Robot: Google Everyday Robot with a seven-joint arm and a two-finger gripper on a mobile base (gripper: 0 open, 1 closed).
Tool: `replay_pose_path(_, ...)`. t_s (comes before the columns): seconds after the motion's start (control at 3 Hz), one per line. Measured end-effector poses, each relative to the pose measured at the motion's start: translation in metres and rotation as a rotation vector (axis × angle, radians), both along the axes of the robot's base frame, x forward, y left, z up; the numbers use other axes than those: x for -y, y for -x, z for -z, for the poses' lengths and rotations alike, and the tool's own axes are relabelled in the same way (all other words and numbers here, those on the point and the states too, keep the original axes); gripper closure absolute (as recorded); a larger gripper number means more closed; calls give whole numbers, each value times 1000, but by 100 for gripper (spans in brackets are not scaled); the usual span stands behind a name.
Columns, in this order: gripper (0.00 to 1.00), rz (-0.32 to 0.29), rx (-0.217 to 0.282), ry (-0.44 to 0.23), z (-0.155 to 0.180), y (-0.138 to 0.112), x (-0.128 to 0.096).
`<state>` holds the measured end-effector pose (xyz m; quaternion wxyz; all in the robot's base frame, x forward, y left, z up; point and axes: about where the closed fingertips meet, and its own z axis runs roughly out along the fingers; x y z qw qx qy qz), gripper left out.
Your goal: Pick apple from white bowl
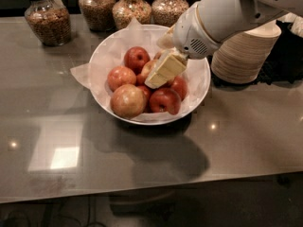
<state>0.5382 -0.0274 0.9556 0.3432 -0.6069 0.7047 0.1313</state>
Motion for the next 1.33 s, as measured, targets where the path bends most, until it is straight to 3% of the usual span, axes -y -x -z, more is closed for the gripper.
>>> replay_pose_path(1.33,33,24,-46,-5,36,-13,6)
